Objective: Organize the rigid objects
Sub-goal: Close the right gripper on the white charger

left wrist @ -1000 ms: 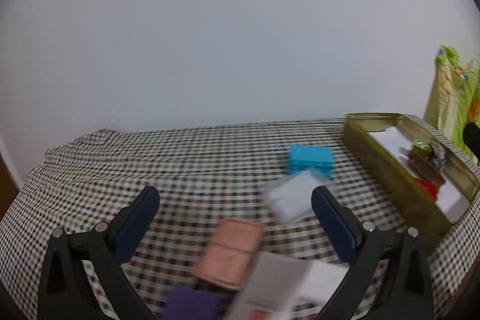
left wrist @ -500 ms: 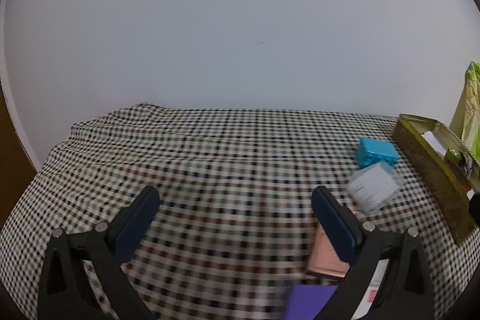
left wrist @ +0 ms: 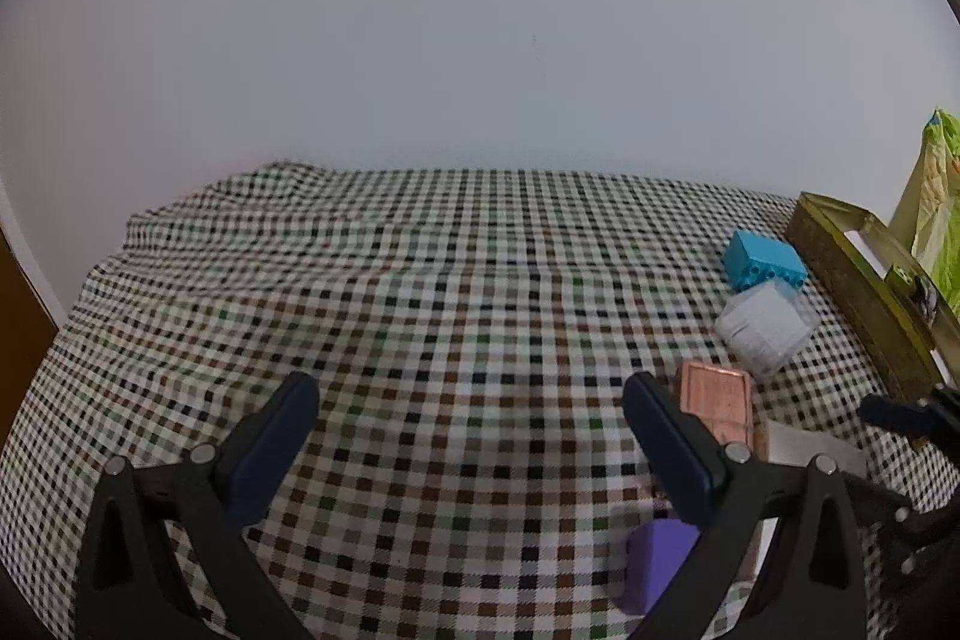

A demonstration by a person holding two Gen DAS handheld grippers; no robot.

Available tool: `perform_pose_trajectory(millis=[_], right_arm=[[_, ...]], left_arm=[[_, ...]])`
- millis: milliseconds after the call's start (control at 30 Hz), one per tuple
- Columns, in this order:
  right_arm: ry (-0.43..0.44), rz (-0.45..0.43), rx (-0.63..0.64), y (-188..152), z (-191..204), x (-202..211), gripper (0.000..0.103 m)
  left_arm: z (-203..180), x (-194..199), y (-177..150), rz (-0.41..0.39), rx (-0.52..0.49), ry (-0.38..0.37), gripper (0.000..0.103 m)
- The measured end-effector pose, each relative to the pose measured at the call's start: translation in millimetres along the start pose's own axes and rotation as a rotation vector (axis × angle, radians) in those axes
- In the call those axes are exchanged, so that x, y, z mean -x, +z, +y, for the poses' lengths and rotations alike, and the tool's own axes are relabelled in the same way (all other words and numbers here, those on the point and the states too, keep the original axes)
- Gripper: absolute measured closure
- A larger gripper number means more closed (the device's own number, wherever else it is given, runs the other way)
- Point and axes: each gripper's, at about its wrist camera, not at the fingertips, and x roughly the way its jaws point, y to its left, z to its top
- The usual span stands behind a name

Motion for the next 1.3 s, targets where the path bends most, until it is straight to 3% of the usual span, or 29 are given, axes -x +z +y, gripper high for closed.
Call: perform_pose_trajectory(millis=[200,333,500,633,733,833,900,1067,1300], right_arm=[[0.020,0.021,0.013,1,2,-4,0.039],[0.088,0.062,-0.021,-4,-5,-5,0.040],[0.078,0.128,-0.012,-7,-3,-14,0.049],[0.082,0.129,0.005,0,0,-20,0.050],[0.076,0.126,-0.003,6,0,-22,0.062],[0.090,0.122,-0.027,7,-7,-23,0.062],[0.102,0.116,-0.056,6,-12,-22,0.062],[0.227,-0.001,-0.302,1,-54,-10,0.063],[0.206,-0.062,-0.314,6,-54,-8,0.062]], left_arm=[[-4,0,-2,0.002,-0.035,0.017,0.001],[-1,-1,-2,0.012,-0.030,0.018,0.001],[-3,-2,-2,0.011,-0.043,0.016,0.001],[-4,-4,-2,0.021,-0.050,0.012,0.001],[-3,-5,-2,0.026,-0.042,0.010,0.001],[-1,-7,-2,0.034,-0.037,0.009,0.001],[0,-7,-2,0.033,-0.038,0.006,0.001],[-4,1,-4,0.015,-0.076,-0.042,0.001],[-19,16,-23,0.042,-0.177,-0.125,0.001]])
